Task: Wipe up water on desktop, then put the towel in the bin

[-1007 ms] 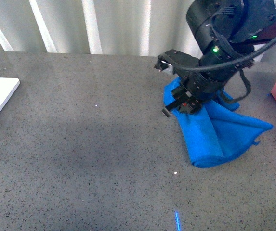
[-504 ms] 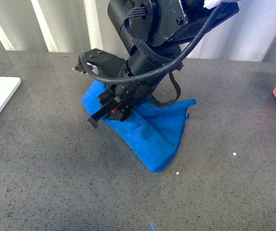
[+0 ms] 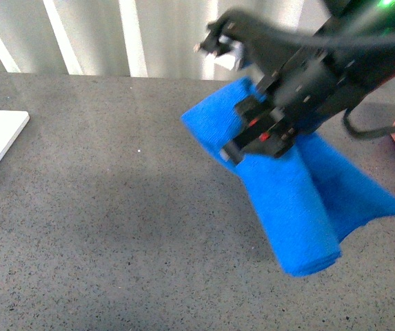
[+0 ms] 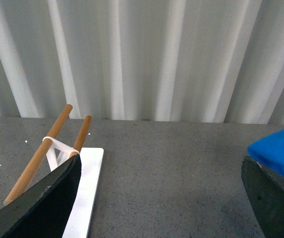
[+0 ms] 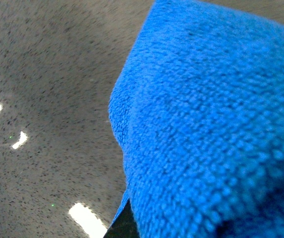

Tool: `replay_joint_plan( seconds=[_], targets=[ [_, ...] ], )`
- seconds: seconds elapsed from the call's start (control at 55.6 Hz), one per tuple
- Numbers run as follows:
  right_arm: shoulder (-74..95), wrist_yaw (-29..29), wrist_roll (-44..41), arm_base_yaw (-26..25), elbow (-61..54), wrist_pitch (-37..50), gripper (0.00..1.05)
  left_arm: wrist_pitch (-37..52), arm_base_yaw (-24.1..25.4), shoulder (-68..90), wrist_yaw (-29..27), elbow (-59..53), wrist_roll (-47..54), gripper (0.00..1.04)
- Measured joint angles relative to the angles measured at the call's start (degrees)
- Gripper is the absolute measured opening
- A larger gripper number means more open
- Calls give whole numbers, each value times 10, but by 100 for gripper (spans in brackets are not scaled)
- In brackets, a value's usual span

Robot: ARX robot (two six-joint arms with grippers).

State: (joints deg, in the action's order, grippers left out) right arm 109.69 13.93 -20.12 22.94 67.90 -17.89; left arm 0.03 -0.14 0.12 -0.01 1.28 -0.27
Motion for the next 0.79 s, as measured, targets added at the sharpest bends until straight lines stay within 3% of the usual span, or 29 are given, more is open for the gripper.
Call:
replay_joint_plan(
  seconds=[0.18,0.342,0.54,0.665,0.791],
  targets=[
    [-87,-66,0,-47,28,-34,5,0,0,0,0,0,0,98],
    [-151,-211,0,-109,101,-108,5,0,0,0,0,0,0,98],
    [-168,-332,11,-209,147,-182,5,0,0,0,0,0,0,98],
    [-170,-363,15,-263,141,-192,5,0,0,0,0,0,0,98],
    [-170,-346,15,-316,125,-221,5,0,0,0,0,0,0,98]
  ],
)
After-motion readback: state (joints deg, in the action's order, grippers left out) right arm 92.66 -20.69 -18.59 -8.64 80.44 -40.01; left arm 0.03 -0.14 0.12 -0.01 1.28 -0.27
